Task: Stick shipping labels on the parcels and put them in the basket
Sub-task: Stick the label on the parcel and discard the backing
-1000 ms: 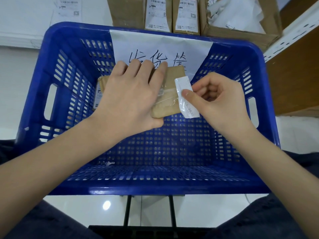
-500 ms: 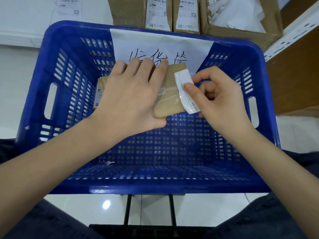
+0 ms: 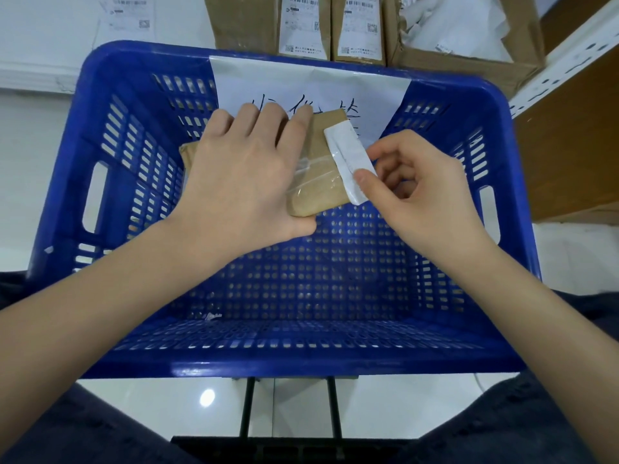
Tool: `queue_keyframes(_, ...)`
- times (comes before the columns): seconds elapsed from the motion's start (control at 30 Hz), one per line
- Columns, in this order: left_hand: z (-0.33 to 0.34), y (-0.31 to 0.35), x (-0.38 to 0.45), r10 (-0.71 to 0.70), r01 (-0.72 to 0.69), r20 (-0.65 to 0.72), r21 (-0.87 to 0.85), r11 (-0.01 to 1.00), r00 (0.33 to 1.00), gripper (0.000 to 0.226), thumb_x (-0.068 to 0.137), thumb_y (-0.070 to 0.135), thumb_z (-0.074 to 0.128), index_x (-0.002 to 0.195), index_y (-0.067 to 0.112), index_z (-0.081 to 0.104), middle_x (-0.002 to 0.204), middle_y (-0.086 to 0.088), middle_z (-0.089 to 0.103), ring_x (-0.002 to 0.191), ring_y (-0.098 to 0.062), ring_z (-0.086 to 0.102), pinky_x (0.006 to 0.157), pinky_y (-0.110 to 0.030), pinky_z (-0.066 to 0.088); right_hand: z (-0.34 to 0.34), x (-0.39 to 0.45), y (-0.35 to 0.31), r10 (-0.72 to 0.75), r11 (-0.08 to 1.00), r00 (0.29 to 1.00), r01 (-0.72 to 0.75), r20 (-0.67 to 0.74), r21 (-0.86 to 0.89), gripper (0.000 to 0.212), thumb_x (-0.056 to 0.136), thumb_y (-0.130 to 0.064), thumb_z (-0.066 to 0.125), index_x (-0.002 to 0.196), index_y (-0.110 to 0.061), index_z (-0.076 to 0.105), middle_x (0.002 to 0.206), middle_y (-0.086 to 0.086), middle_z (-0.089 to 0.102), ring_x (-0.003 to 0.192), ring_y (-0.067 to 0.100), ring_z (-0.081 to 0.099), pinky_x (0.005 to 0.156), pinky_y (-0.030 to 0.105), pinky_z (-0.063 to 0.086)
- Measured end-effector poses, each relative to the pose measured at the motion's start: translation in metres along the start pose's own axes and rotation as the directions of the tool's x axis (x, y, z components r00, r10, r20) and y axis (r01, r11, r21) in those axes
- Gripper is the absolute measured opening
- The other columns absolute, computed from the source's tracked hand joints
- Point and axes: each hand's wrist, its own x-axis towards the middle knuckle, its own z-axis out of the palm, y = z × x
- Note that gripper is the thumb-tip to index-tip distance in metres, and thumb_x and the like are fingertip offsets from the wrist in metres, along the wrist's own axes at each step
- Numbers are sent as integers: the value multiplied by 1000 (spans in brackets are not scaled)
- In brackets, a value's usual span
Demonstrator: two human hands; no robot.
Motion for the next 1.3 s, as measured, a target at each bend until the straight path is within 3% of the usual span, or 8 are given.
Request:
queue_keyframes(0.23, 1, 1, 0, -9, 9, 1, -8, 1000, 1000, 101, 54, 57, 68, 134, -1, 47, 105, -21, 60, 89, -37, 57, 78, -44, 42, 2, -1, -3, -1, 1000, 999, 2, -54, 31, 10, 87, -13, 68, 91, -17, 60, 72, -3, 60, 64, 15, 57, 58, 18, 47)
queue_keyframes(0.33, 1, 1, -1, -11, 11, 4, -12, 1000, 1000, 101, 53, 56, 72, 133, -1, 47, 105, -21, 59, 89, -37, 57, 76, -44, 42, 0, 1, -8, 101, 981, 995, -97, -19, 168, 7, 88, -11, 67, 88, -15, 62, 66, -5, 60, 55, 16, 57, 53, 22, 49)
queue_keyframes(0.43, 2, 2, -1, 1, -1, -4, -12, 1000, 1000, 100, 51, 54, 74, 131, -1, 49, 103, -19, 60, 86, -36, 57, 74, -43, 41, -3, 4, -10, 198, 924, 980, -193, 19, 331, 6, 89, -8, 65, 88, -12, 61, 61, -9, 62, 48, 8, 55, 46, 19, 46)
queue_keyframes(0.53, 4, 5, -3, 20, -20, -4, -8, 1000, 1000, 101, 50, 55, 75, 130, -1, 50, 103, -19, 60, 86, -36, 57, 74, -43, 42, -4, 4, -10, 226, 896, 974, -219, 28, 387, 5, 89, -8, 64, 90, -9, 60, 64, -5, 63, 47, 8, 56, 45, 19, 46)
queue_keyframes(0.97, 1, 4, -3, 36, -36, 12, 0, 999, 999, 102, 52, 54, 76, 132, -2, 48, 104, -21, 60, 87, -38, 57, 75, -44, 42, 2, 2, -6, 177, 963, 984, -169, -21, 209, 7, 88, -11, 67, 89, -9, 60, 67, 5, 63, 51, 8, 59, 53, 21, 49)
queue_keyframes(1.1, 1, 4, -3, 40, -40, 14, 0, 999, 999, 101, 53, 54, 76, 132, -2, 48, 103, -21, 60, 87, -38, 57, 75, -44, 43, 3, 2, -4, 154, 977, 987, -145, -52, 153, 8, 88, -14, 68, 91, -11, 61, 71, 7, 63, 59, 22, 60, 56, 28, 51)
queue_keyframes(1.3, 1, 4, -3, 43, -43, 18, 1, 999, 999, 101, 54, 56, 74, 132, -2, 48, 104, -21, 60, 88, -38, 57, 76, -44, 43, 4, 1, -1, 90, 994, 991, -82, -95, 77, 10, 87, -16, 68, 92, -12, 61, 68, 0, 61, 60, 16, 59, 56, 16, 45)
